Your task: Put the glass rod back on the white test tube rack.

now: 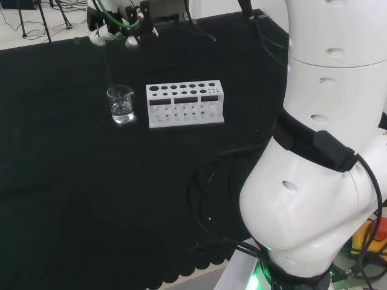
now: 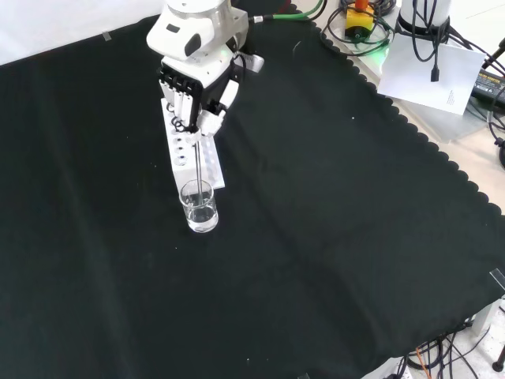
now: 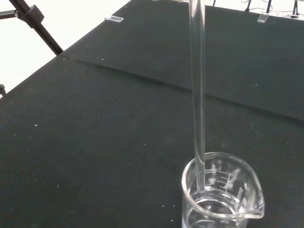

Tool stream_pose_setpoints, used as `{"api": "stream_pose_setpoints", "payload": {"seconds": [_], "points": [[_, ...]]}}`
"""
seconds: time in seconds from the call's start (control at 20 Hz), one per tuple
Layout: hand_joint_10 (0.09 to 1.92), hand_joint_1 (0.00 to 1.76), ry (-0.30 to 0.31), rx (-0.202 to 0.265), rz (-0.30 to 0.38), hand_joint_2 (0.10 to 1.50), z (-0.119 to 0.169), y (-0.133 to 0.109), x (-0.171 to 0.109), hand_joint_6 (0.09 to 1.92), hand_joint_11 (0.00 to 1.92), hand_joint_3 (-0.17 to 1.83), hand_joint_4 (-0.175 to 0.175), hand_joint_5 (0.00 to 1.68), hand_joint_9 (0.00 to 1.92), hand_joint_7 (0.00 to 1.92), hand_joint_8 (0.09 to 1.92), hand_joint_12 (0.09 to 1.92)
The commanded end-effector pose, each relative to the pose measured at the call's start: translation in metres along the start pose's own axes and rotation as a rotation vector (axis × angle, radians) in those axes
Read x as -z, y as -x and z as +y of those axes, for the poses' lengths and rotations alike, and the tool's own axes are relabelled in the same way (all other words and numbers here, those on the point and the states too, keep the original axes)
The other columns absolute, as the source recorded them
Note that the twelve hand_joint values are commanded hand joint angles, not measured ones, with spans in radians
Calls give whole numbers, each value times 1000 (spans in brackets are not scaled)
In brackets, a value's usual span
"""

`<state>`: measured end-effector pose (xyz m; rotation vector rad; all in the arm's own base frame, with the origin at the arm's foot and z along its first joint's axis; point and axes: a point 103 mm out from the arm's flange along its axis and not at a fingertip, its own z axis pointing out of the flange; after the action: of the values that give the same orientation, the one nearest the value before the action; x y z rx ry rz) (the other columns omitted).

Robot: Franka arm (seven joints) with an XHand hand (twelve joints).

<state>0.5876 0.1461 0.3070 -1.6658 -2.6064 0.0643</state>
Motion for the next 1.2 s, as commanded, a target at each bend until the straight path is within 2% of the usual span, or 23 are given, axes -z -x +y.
{"api": "stream_pose_setpoints", "payload": {"seconds": [0.05,0.6,1.2], "points": [[746,1310,19,-31,-8,1108,-10,14,18,453,1581,-151,-175,1151,1601,1194,965,760],[748,1310,58,-92,5,1107,-41,40,53,456,1580,-148,-175,1149,1600,1193,967,763],[750,1310,58,-162,-3,1106,-69,78,52,458,1579,-144,-175,1148,1599,1192,969,765]]}}
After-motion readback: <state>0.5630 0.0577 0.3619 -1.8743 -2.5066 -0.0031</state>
